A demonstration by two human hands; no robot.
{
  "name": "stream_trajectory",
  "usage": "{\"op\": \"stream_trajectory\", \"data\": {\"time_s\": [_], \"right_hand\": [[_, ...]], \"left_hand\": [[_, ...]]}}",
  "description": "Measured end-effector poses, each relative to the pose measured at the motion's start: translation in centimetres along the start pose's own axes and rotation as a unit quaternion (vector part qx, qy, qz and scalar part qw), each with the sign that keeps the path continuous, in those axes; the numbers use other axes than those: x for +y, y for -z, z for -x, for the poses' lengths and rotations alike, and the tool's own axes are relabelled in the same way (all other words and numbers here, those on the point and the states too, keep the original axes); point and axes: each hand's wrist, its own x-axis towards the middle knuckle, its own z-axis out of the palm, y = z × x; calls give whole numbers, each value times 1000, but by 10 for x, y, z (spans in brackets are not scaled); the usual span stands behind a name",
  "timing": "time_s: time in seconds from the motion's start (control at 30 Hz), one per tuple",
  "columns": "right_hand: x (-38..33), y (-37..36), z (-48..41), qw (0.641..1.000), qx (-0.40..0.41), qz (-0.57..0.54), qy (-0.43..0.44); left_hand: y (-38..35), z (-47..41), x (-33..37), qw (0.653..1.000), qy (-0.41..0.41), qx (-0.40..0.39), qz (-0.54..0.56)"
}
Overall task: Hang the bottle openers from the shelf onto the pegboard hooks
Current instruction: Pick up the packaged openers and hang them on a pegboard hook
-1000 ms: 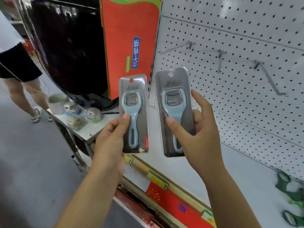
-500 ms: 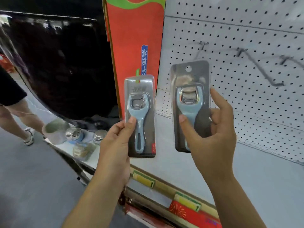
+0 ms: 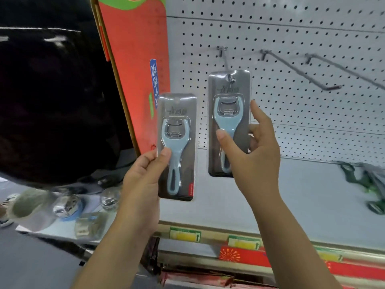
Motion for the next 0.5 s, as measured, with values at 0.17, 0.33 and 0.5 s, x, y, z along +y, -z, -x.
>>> {"op": "stream_trajectory", "data": {"time_s": [0.17, 0.33, 0.5], "right_hand": [[5, -12, -21, 1000, -12, 11, -15], [5, 1, -18, 998, -17, -22, -53], [-15, 18, -10, 997, 22, -47, -64]], "left_hand": [[3, -1, 10, 999, -33, -38, -6], [-4, -4, 23, 991, -82, -99, -40], [-24, -13, 24, 984, -90, -148, -43]]}}
